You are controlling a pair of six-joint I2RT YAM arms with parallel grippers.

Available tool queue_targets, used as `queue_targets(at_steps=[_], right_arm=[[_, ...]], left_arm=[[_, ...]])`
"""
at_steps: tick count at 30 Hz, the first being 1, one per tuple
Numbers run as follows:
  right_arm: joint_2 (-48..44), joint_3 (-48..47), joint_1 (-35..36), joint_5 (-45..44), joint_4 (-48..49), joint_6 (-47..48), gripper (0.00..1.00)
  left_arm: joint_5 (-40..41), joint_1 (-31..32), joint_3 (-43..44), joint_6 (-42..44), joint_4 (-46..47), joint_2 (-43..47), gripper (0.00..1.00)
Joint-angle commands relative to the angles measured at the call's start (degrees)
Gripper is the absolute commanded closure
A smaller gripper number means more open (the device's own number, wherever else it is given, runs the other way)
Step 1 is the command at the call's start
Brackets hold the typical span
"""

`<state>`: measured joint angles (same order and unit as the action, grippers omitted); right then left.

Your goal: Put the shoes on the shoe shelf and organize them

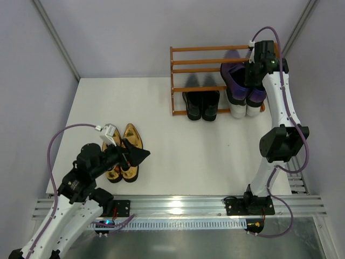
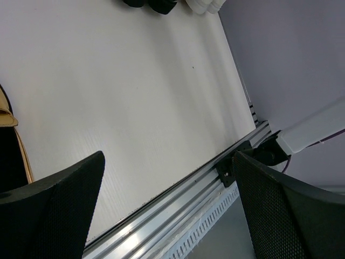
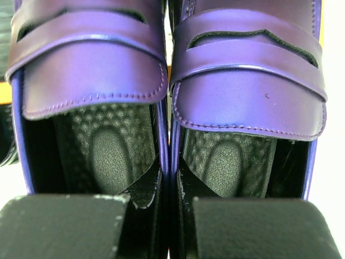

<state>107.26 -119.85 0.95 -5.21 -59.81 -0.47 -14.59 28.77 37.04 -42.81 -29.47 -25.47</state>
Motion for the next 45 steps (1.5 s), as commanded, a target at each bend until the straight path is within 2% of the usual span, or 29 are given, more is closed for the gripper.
queue_targets(at_steps=[1,6,20,31,39,40,43,45], right_arm=[[-1.97,-6.71,0.02,-0.85,9.08,3.54,0.96],[-1.01,-5.92,-0.07,0.2,11.56,5.13,0.96],[5.67,-9.08,-1.83,-7.27,20.43,4.87,0.96],[5.76,-8.55,-2.18,-6.57,27.38,3.28,0.96],[7.96,-9.35,-3.85,-3.58,26.51,3.37,0.96],[8.05,-9.26,-3.94,-3.23,26.33,3.28,0.89],[7.96,-8.21,-3.94,-2.53,26.24,2.58,0.56],[7.44,-7.16,-3.94,-2.52,26.85,2.23,0.45]], left_arm=[[-1.32,0.14,1.9,1.15,1.26,1.92,0.0],[-1.85,0.23,0.59,0.8,1.09,4.37,0.0],[-0.53,0.14,0.4,0.0,-1.9,8.33,0.0],[1.32,0.14,0.93,-0.44,-3.84,9.22,0.0],[1.32,0.14,0.93,-0.52,-3.48,8.07,0.0],[1.32,0.14,0.93,-0.52,-3.48,7.81,0.0],[1.23,0.14,1.11,-0.61,-3.31,7.46,0.0],[1.23,0.23,1.37,-0.61,-3.57,7.28,0.0]])
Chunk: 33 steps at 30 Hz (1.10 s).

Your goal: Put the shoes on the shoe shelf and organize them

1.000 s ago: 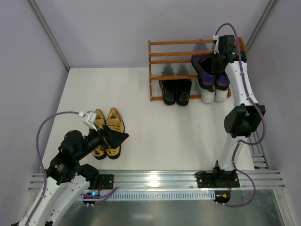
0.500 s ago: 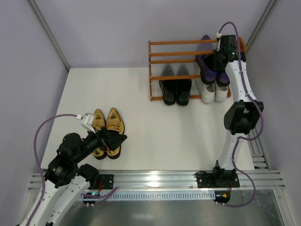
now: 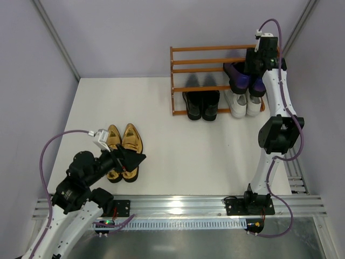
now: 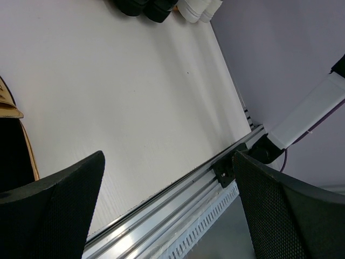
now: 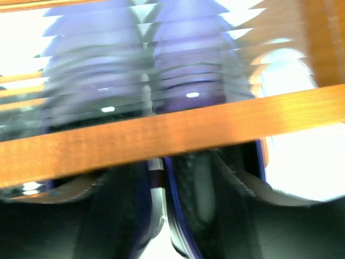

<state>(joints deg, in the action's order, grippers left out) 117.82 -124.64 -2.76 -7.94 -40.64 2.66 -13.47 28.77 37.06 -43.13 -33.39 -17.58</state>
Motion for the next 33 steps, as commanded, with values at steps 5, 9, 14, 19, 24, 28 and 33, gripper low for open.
queue_targets(at_steps=[5,9,14,19,24,28,33], right_arm=[[-7.33,-0.43,-0.22,-0.14,9.27,-2.39,0.14],[-11.81,1.59,-0.14,-0.75,6.47,-5.72,0.09],[-28.37,19.87,2.57,-2.6,6.35,-11.44,0.02],[-45.9,41.82,17.41,-8.57,17.09,-9.6,0.0],[-53.73,54.13,32.61,-11.31,16.12,-13.02,0.0],[-57.86,61.96,38.96,-10.43,17.43,-16.19,0.0],[-61.65,69.35,43.8,-9.63,18.06,-19.26,0.0]], left_arm=[[0.64,0.14,1.88,0.07,-0.63,-0.7,0.0],[1.34,0.23,2.58,0.77,-1.33,-0.96,0.0],[9.47,0.23,4.42,1.56,-4.75,-0.44,0.0],[25.23,0.23,7.58,1.12,-12.04,-1.74,0.0],[32.98,0.23,13.47,2.53,-21.63,-13.95,0.0],[30.36,0.14,16.64,5.94,-20.67,-24.23,0.0],[33.77,-0.12,20.68,7.36,-22.42,-38.65,0.0]])
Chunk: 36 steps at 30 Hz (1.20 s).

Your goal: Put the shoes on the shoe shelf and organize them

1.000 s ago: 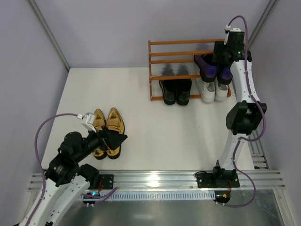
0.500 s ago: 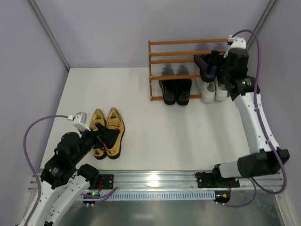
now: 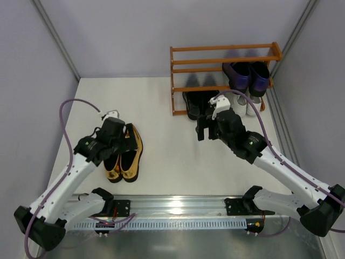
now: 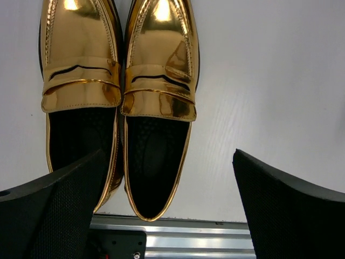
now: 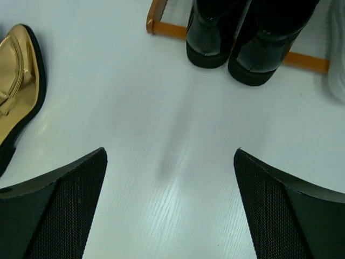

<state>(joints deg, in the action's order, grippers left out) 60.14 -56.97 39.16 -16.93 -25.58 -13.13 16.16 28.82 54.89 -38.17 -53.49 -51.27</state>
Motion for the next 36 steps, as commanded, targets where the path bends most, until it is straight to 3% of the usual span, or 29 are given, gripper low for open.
queue_targets(at_steps=[1,10,18,21,23,26,27,31,33,36], right_arm=[[-4.76,2.64,2.15,0.92,3.17,-3.83,0.0],[-12.76,13.02,2.59,6.9,4.49,-7.7,0.0],[-16.54,16.36,2.59,7.88,3.08,-8.58,0.0],[-16.72,17.42,2.5,7.44,3.52,-8.85,0.0],[-16.28,17.51,2.59,7.35,3.26,-9.2,0.0],[-15.4,17.86,2.59,7.61,3.35,-9.55,0.0],[-15.06,18.12,2.59,7.79,3.52,-9.64,0.0],[-14.44,18.39,2.59,8.05,4.05,-9.64,0.0],[-14.26,18.39,2.59,8.23,4.14,-9.64,0.0],[-14.0,18.65,2.59,8.49,4.23,-9.73,0.0]], left_arm=[[4.75,-0.34,3.11,2.49,-2.4,-6.38,0.0],[7.39,-4.64,1.62,4.6,-2.41,-14.39,0.0],[0.01,-8.16,-0.49,8.55,1.9,-21.15,0.0],[-3.23,-9.57,-0.31,9.87,2.6,-24.58,0.05],[-4.56,-10.36,-0.22,10.57,3.04,-26.77,0.1],[-4.56,-10.54,-0.31,11.1,3.66,-28.79,0.27],[-4.74,-10.54,-0.4,11.19,3.92,-29.15,0.42],[-5.35,-10.62,-0.58,11.45,4.36,-29.77,0.71],[-5.62,-10.54,-0.66,11.63,4.45,-29.86,0.76],[-6.58,-10.62,-0.67,11.81,4.71,-30.73,0.76]])
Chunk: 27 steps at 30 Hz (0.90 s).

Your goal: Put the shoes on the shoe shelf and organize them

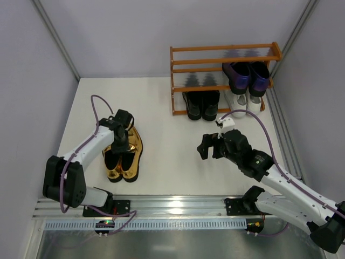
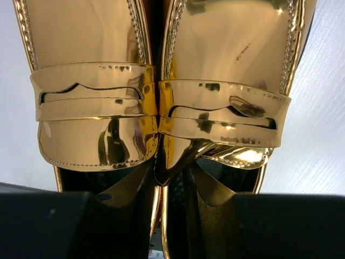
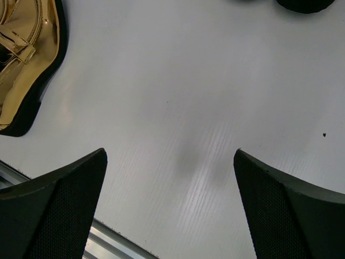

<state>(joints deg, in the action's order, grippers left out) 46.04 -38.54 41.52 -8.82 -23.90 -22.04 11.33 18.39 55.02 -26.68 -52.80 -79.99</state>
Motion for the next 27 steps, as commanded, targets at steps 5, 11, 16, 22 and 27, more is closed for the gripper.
queue_targets(at_steps=[5,11,16,22,27], right_arm=[[0.54,0.66,0.23,0.65,2.54,-0.9,0.0],[0.89,0.66,0.23,0.65,2.81,-0.55,0.0],[1.07,-0.65,0.23,-0.5,1.93,0.51,0.0],[1.59,-3.99,0.32,-1.72,-1.14,3.23,0.0],[1.86,-6.1,0.14,-2.08,-3.95,4.9,0.0]], left_arm=[[-4.73,-0.11,-0.09,1.1,3.84,-5.44,0.77],[-11.15,-0.11,-0.44,0.49,4.89,-5.98,1.0],[-17.91,0.41,-0.62,-9.15,9.89,0.69,1.0],[-16.17,7.16,1.66,-23.93,18.15,7.82,1.0],[-11.86,16.13,3.77,-34.05,23.53,2.5,1.0]])
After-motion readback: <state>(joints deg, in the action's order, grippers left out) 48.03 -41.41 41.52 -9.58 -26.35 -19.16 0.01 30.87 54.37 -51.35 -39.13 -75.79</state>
